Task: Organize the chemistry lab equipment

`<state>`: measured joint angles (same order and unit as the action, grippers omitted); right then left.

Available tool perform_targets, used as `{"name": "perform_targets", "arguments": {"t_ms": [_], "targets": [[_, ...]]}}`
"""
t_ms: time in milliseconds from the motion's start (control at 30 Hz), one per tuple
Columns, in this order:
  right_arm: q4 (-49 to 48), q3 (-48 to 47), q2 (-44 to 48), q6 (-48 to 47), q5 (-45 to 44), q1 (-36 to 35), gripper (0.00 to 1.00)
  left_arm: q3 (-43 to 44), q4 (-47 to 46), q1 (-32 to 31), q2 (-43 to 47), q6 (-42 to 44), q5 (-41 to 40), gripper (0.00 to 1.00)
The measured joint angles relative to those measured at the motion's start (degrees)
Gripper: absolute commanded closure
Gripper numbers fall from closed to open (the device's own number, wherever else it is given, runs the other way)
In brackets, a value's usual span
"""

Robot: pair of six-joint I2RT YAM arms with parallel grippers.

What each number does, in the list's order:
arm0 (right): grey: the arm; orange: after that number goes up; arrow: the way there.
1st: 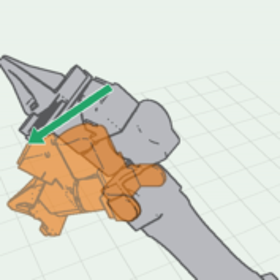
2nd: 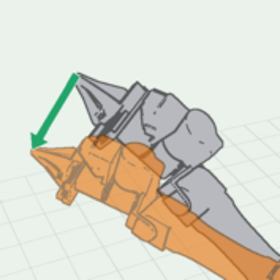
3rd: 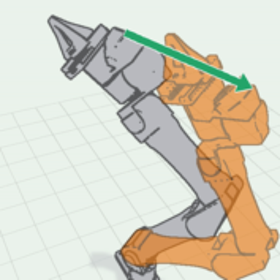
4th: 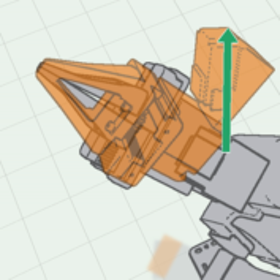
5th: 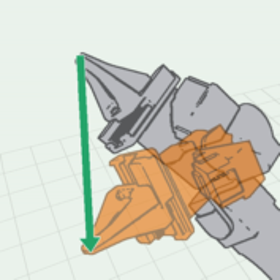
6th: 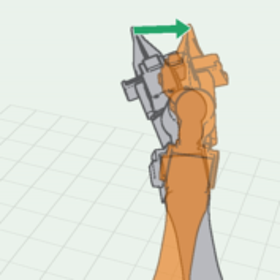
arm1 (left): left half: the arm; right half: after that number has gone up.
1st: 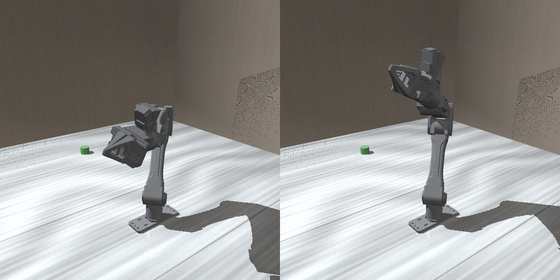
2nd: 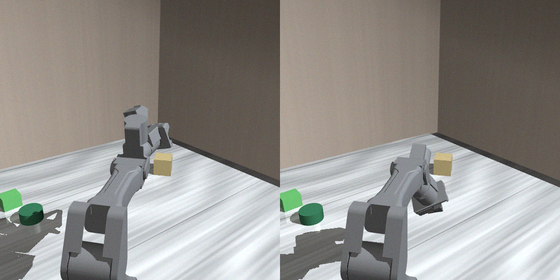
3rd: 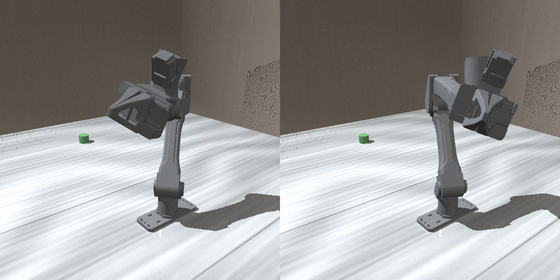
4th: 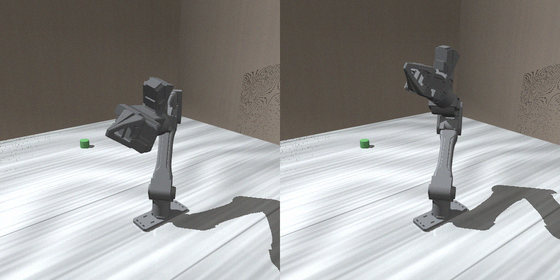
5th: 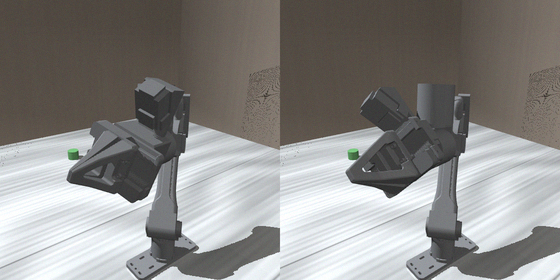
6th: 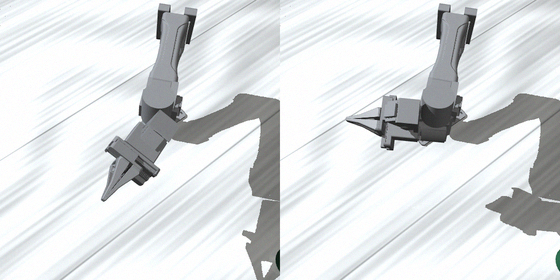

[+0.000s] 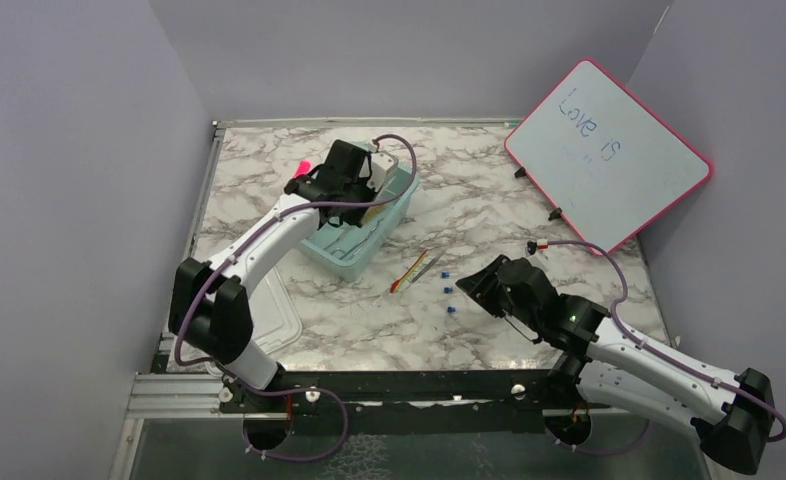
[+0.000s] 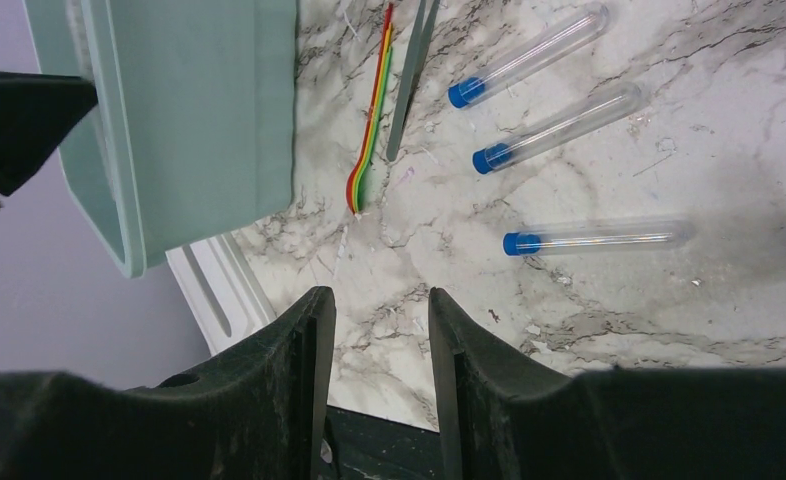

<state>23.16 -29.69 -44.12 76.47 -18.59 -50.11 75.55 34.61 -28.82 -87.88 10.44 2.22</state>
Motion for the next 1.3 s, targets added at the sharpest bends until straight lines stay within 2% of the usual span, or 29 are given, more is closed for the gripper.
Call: {"name": "perform_targets", "arguments": {"t_ms": [167,500,633,833,1133,1300], "targets": [[0.09,0.0,0.0,0.02,0.02,0.0,0.56,0.09,1.09,0.61,-6.56,1.9,3.58,0.95],[0.13,0.0,0.33,0.07,0.04,0.0,0.56,0.96,1.73,0.63,-11.56,2.34,3.74,0.72],[0.13,0.0,0.31,0.04,0.04,0.0,0.56,2.4,1.9,0.63,-11.43,1.97,3.56,0.67],[0.55,-0.15,0.31,0.04,0.09,0.0,0.56,3.06,2.05,0.63,-7.39,0.68,3.76,0.65],[3.41,-0.22,2.08,0.04,0.09,0.0,0.56,5.97,1.27,0.02,3.82,-4.81,8.44,0.54],[3.48,1.09,4.2,0.24,0.13,0.0,0.56,4.44,-0.31,-6.8,7.85,-7.89,10.29,0.54]]}}
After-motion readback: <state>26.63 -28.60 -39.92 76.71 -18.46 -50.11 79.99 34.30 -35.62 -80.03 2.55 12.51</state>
